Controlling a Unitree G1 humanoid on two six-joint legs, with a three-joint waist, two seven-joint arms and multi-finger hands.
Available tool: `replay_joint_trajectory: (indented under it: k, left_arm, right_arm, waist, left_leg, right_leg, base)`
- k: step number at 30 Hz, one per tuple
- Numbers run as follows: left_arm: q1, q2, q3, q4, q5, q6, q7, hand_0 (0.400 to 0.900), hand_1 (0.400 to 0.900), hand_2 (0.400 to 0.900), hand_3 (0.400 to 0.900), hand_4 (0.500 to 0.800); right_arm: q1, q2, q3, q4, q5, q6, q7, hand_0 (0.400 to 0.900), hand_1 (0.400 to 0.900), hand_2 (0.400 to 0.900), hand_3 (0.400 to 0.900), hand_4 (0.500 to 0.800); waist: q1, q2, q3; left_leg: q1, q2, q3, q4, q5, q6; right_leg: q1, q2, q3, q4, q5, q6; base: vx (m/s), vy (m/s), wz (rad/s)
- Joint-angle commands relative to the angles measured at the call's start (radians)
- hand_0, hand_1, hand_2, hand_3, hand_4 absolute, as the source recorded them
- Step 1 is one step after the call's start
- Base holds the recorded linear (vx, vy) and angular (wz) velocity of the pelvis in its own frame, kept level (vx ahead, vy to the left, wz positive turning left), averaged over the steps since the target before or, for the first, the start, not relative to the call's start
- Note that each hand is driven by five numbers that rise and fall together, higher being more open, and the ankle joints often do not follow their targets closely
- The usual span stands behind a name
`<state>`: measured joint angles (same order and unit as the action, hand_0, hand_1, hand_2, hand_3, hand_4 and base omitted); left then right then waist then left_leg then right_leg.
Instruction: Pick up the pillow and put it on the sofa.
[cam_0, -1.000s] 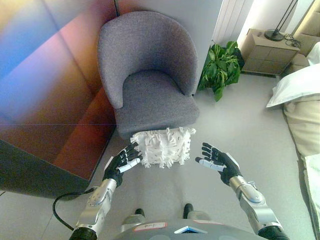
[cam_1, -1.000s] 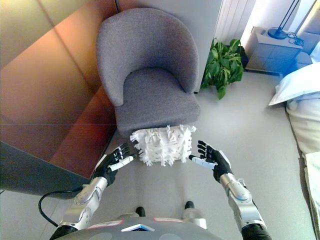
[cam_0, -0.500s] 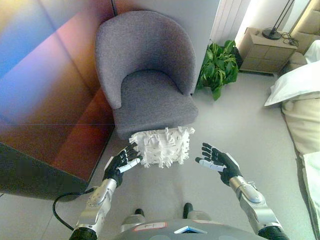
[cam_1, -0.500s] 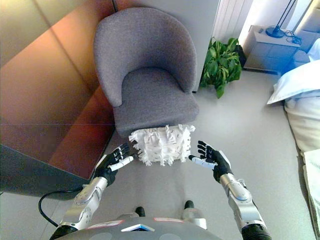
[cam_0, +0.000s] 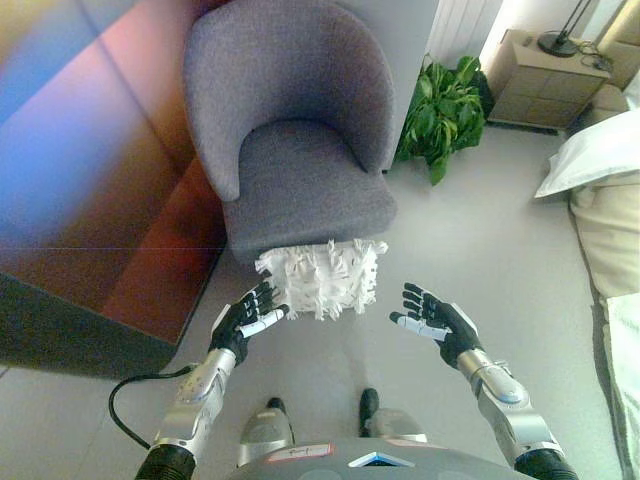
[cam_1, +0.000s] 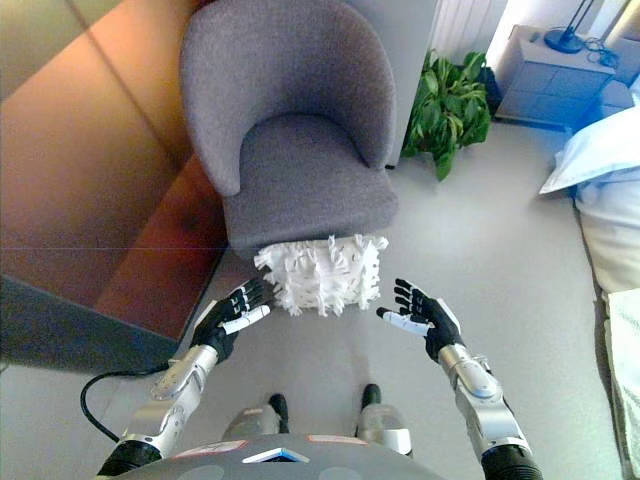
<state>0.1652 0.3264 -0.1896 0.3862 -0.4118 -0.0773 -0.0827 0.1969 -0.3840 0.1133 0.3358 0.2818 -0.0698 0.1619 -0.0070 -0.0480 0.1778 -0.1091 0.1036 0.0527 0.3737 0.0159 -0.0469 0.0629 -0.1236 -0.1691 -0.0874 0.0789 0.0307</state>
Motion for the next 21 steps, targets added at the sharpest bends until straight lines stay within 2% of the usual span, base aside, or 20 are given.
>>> replay_joint_trajectory:
  k: [1,3,4,5,6,7,8,11,12,13,14,15,16,17,18,19,20,21]
  left_arm:
    - [-0.062,0.023,0.008,-0.086,-0.058,-0.083,-0.015,0.9,0.9,0.9,0.9,0.8]
    - [-0.06,0.025,0.004,-0.088,-0.059,-0.085,-0.014,0.9,0.9,0.9,0.9,0.8]
    - [-0.059,0.027,-0.006,-0.089,-0.059,-0.091,-0.011,0.9,0.9,0.9,0.9,0.8]
    - [-0.057,0.028,-0.012,-0.088,-0.056,-0.094,-0.011,0.9,0.9,0.9,0.9,0.8]
    - [-0.057,0.028,-0.012,-0.088,-0.056,-0.095,-0.011,0.9,0.9,0.9,0.9,0.8]
    - [-0.062,0.031,-0.014,-0.088,-0.053,-0.094,-0.005,0.9,0.9,0.9,0.9,0.8]
    - [-0.061,0.033,-0.011,-0.091,-0.052,-0.093,-0.002,0.9,0.9,0.9,0.9,0.8]
    - [-0.07,0.041,-0.003,-0.095,-0.055,-0.091,0.001,0.9,0.9,0.9,0.9,0.8]
    - [-0.075,0.046,-0.008,-0.087,-0.05,-0.091,0.002,0.9,0.9,0.9,0.9,0.8]
    - [-0.082,0.052,-0.004,-0.09,-0.049,-0.092,0.009,0.9,0.9,0.9,0.9,0.8]
    - [-0.083,0.052,-0.004,-0.09,-0.049,-0.092,0.009,0.9,0.9,0.9,0.9,0.8]
    - [-0.085,0.068,-0.005,-0.09,-0.034,-0.086,0.007,0.9,0.9,0.9,0.9,0.8]
    - [-0.077,0.078,-0.005,-0.102,-0.031,-0.086,0.001,0.9,0.9,0.9,0.9,0.8]
    - [-0.073,0.087,-0.001,-0.109,-0.034,-0.081,0.001,0.9,0.9,0.9,0.9,0.8]
    - [-0.07,0.095,0.002,-0.111,-0.036,-0.079,0.003,0.9,0.9,0.9,0.9,0.8]
    - [-0.071,0.095,0.003,-0.111,-0.036,-0.079,0.003,0.9,0.9,0.9,0.9,0.8]
    - [-0.066,0.106,0.005,-0.121,-0.034,-0.077,0.003,0.9,0.9,0.9,0.9,0.8]
    - [-0.063,0.114,0.004,-0.127,-0.031,-0.074,0.0,0.9,0.9,0.9,0.9,0.8]
  right_arm:
    - [-0.079,-0.056,-0.025,-0.055,0.043,-0.095,-0.018,0.9,0.9,0.9,0.9,0.8]
    - [-0.082,-0.058,-0.025,-0.056,0.04,-0.098,-0.019,0.9,0.9,0.9,0.9,0.8]
    - [-0.089,-0.061,-0.02,-0.055,0.032,-0.105,-0.023,0.9,0.9,0.9,0.9,0.8]
    - [-0.095,-0.063,-0.016,-0.049,0.029,-0.11,-0.027,0.9,0.9,0.9,0.9,0.8]
    - [-0.096,-0.062,-0.016,-0.049,0.029,-0.111,-0.027,0.9,0.9,0.9,0.9,0.8]
    - [-0.119,-0.066,-0.003,-0.038,0.021,-0.112,-0.032,0.9,0.9,0.9,0.9,0.8]
    - [-0.123,-0.066,0.0,-0.04,0.018,-0.112,-0.034,0.9,0.9,0.9,0.9,0.8]
    - [-0.123,-0.06,0.003,-0.048,0.015,-0.106,-0.024,0.9,0.9,0.9,0.9,0.8]
    - [-0.109,-0.042,0.002,-0.05,0.006,-0.098,-0.019,0.9,0.9,0.9,0.9,0.8]
    - [-0.102,-0.024,0.003,-0.048,0.018,-0.098,-0.016,0.9,0.9,0.9,0.9,0.8]
    - [-0.102,-0.024,0.003,-0.048,0.018,-0.098,-0.016,0.9,0.9,0.9,0.9,0.8]
    - [-0.098,-0.007,0.011,-0.05,0.015,-0.091,-0.006,0.9,0.9,0.9,0.9,0.8]
    - [-0.099,-0.005,0.014,-0.056,0.01,-0.091,-0.003,0.9,0.9,0.9,0.9,0.8]
    - [-0.101,0.0,0.013,-0.062,0.011,-0.092,-0.004,0.9,0.9,0.9,0.9,0.8]
    - [-0.107,0.002,0.018,-0.066,0.001,-0.096,-0.007,0.9,0.9,0.9,0.9,0.8]
    - [-0.108,0.002,0.019,-0.065,0.001,-0.096,-0.008,0.9,0.9,0.9,0.9,0.8]
    - [-0.112,0.002,0.021,-0.063,-0.022,-0.095,-0.009,0.9,0.9,0.9,0.9,0.8]
    - [-0.114,0.001,0.024,-0.061,-0.048,-0.091,-0.012,0.9,0.9,0.9,0.9,0.8]
  waist:
    - [0.004,0.0,-0.017]
    - [0.015,-0.001,-0.018]
    - [0.032,0.013,-0.021]
    - [0.043,0.019,-0.022]
    - [0.043,0.016,-0.022]
    - [0.061,0.026,-0.023]
    - [0.069,0.026,-0.026]
    - [0.076,0.017,-0.045]
    - [0.079,-0.007,-0.066]
    - [0.076,-0.03,-0.074]
    - [0.077,-0.028,-0.077]
    - [0.071,-0.047,-0.082]
    - [0.064,-0.049,-0.079]
    - [0.056,-0.036,-0.066]
    - [0.046,-0.006,-0.052]
    - [0.046,-0.01,-0.05]
    - [0.038,-0.003,-0.039]
    - [0.03,0.007,-0.032]
  left_leg:
    - [-0.142,-0.045,-0.031,0.029,0.019,-0.014]
    - [-0.15,-0.06,-0.023,-0.037,0.02,-0.008]
    - [-0.187,-0.071,-0.025,-0.178,0.087,-0.012]
    - [-0.204,-0.076,-0.028,-0.239,0.128,-0.02]
    - [-0.199,-0.078,-0.026,-0.248,0.133,-0.02]
    - [-0.236,-0.069,-0.033,-0.328,0.179,-0.045]
    - [-0.245,-0.062,-0.036,-0.341,0.199,-0.054]
    - [-0.261,-0.059,-0.004,-0.264,0.182,-0.031]
    - [-0.279,-0.074,0.011,-0.19,0.154,-0.006]
    - [-0.269,-0.09,0.019,-0.169,0.123,0.02]
    - [-0.272,-0.088,0.02,-0.172,0.126,0.021]
    - [-0.214,-0.108,0.028,-0.201,0.092,0.054]
    - [-0.177,-0.126,0.031,-0.224,0.08,0.075]
    - [-0.135,-0.132,0.029,-0.25,0.065,0.096]
    - [-0.092,-0.125,0.027,-0.278,0.054,0.11]
    - [-0.09,-0.129,0.03,-0.279,0.055,0.111]
    - [-0.045,-0.134,0.039,-0.3,0.036,0.125]
    - [-0.012,-0.13,0.037,-0.319,0.028,0.131]
  right_leg:
    - [0.077,0.062,-0.042,0.009,-0.096,0.02]
    - [0.085,0.059,-0.038,0.011,-0.105,0.024]
    - [0.109,0.078,-0.034,0.003,-0.12,0.032]
    - [0.121,0.084,-0.026,0.0,-0.131,0.036]
    - [0.121,0.082,-0.025,0.0,-0.132,0.036]
    - [0.141,0.088,-0.007,0.0,-0.157,0.048]
    - [0.154,0.085,0.004,0.0,-0.173,0.053]
    - [0.204,0.063,0.019,0.0,-0.212,0.068]
    - [0.226,0.012,0.009,0.054,-0.234,0.081]
    - [0.204,-0.024,0.014,0.148,-0.212,0.086]
    - [0.199,-0.023,0.016,0.149,-0.211,0.086]
    - [0.121,-0.056,0.035,0.353,-0.098,0.1]
    - [0.058,-0.06,0.05,0.477,0.014,0.111]
    - [-0.003,-0.059,0.047,0.617,0.077,0.12]
    - [-0.062,-0.054,0.02,0.726,0.102,0.123]
    - [-0.067,-0.06,0.024,0.738,0.096,0.125]
    - [-0.101,-0.088,-0.012,0.801,0.096,0.134]
    - [-0.149,-0.096,-0.032,0.842,0.092,0.134]
  base:
    - [0.25,0.091,-0.33]
    - [0.25,0.099,-0.3]
    - [0.32,0.13,-0.38]
    - [0.32,0.127,-0.37]
    - [0.32,0.138,-0.5]
    - [0.33,0.161,-0.55]
    - [0.45,0.227,-0.69]
    - [0.41,0.213,-0.23]
    - [0.53,0.277,-0.06]
    - [0.52,0.277,-0.06]
    - [0.47,0.28,0.01]
    - [0.44,0.301,0.07]
    - [0.54,0.429,0.09]
    - [0.35,0.4,0.06]
    - [0.2,0.278,-0.03]
    - [0.26,0.266,-0.04]
    - [0.27,0.189,0.03]
    - [0.43,0.243,0.08]
